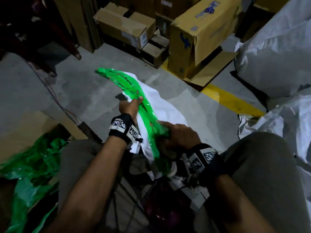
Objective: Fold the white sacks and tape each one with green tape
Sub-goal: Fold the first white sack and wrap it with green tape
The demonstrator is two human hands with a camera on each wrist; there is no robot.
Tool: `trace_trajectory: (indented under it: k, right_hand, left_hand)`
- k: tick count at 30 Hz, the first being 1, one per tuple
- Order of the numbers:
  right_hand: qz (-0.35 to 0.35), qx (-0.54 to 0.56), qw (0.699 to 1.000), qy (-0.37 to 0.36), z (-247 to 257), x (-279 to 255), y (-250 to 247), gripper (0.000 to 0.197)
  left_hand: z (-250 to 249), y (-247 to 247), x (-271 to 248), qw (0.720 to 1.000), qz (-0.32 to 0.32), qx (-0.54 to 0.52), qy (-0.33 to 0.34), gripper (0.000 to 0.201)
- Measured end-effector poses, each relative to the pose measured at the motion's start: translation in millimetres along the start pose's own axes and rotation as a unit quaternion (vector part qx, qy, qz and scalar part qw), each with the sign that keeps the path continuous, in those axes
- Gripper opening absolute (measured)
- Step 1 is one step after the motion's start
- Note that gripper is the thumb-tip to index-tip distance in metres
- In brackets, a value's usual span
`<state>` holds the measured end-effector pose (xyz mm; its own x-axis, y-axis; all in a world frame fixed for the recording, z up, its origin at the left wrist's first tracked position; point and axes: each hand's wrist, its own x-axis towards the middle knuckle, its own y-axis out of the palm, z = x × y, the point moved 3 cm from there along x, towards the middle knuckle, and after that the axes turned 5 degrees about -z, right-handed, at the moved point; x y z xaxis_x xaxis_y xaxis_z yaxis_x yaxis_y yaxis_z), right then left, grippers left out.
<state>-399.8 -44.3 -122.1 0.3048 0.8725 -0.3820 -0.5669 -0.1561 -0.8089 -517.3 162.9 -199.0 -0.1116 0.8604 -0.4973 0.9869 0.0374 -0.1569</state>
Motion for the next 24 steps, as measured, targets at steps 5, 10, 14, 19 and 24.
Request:
trace_trajectory:
  k: [5, 10, 14, 19, 24]
  right_hand:
    - [0.059, -0.065, 0.996, -0.029, -8, -17, 23, 0.092]
    - [0.068, -0.077, 0.994, -0.048, -4, -13, 48, 0.093]
    - [0.093, -0.037, 0.994, -0.051, -9, -9, 58, 0.083]
    - [0.108, -0.005, 0.993, -0.042, -18, -8, 59, 0.076]
    - [0.111, 0.041, 0.993, -0.029, -19, -12, 55, 0.074]
  left_hand:
    - [-5, -12, -18, 0.973, 0.142, -0.134, -0.121, 0.018]
    - [13, -15, -66, 0.947, 0.244, -0.146, -0.149, 0.016]
    - [46, -1, -91, 0.921, 0.328, -0.085, -0.191, 0.031]
    - [83, 5, -105, 0.906, 0.326, 0.1, -0.251, 0.017]
    - [100, 8, -109, 0.957, 0.194, 0.072, -0.202, 0.028]
